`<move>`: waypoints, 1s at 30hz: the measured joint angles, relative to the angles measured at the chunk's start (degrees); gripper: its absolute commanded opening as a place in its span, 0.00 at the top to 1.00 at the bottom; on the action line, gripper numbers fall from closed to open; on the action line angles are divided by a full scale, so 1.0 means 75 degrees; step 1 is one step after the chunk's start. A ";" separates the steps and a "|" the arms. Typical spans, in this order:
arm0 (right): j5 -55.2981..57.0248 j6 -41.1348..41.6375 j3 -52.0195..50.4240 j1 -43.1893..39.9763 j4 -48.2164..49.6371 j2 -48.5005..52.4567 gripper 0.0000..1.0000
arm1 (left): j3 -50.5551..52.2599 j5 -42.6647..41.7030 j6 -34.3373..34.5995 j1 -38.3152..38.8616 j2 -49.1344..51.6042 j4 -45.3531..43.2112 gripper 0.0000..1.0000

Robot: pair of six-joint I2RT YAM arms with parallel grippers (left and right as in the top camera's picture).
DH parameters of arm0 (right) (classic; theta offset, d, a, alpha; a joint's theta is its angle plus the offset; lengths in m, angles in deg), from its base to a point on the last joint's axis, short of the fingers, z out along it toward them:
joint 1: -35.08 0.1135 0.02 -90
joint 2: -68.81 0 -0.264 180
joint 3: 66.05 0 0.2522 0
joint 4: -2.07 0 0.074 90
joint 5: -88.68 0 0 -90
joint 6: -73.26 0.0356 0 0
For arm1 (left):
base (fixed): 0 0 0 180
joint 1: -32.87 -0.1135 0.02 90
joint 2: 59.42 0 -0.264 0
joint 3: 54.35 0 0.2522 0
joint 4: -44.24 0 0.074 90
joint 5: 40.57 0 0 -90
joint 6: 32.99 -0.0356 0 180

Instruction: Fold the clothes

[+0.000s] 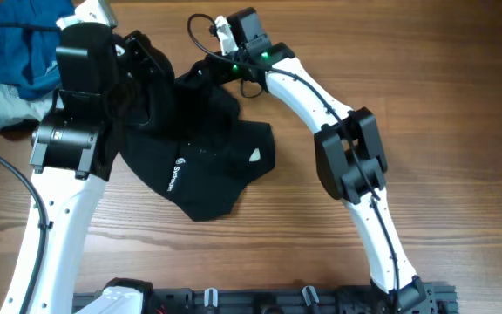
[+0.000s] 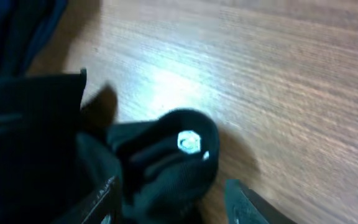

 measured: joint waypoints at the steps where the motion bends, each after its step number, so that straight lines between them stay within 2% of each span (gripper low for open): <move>1: 0.0012 0.0061 0.0000 0.0020 0.0085 0.0085 0.51 | 0.0000 0.0000 0.0000 0.0000 -0.0003 0.0012 0.96; 5: 0.0026 0.0184 0.0000 0.0090 0.0152 0.0396 0.52 | 0.0000 0.0000 0.0000 0.0000 -0.0003 0.0055 0.96; 6: 0.0029 0.0204 0.0000 0.0102 0.0157 0.0460 0.55 | 0.0000 0.0000 0.0000 0.0000 -0.0003 0.0058 0.96; 9: 0.0052 0.0312 0.0000 0.0102 0.0224 0.0539 0.90 | 0.0000 0.0000 0.0000 0.0000 -0.0003 0.0058 0.96; 11: 0.0085 0.0367 0.0000 0.0102 0.0315 0.0539 0.96 | 0.0000 0.0000 0.0000 0.0000 -0.0003 0.0061 0.96; 17: 0.0108 0.0420 0.0000 0.0064 0.0233 0.0530 0.96 | 0.0000 0.0067 0.0000 0.0000 -0.0003 0.0058 0.96; 21: 0.0134 0.0102 -0.0009 -0.0303 -0.0431 0.0003 0.96 | 0.0000 0.0321 -0.0003 0.0000 -0.0003 0.0015 0.96; 26: 0.0169 -0.0600 -0.0073 -0.1714 -0.1445 -0.2798 0.96 | -0.0003 0.0662 -0.0038 0.0000 -0.0003 -0.0542 0.96; 30: 0.0131 -0.1256 0.0026 -0.3080 -0.1985 -0.5164 0.96 | -0.0012 0.0790 -0.0055 0.0000 -0.0003 -0.1437 0.96</move>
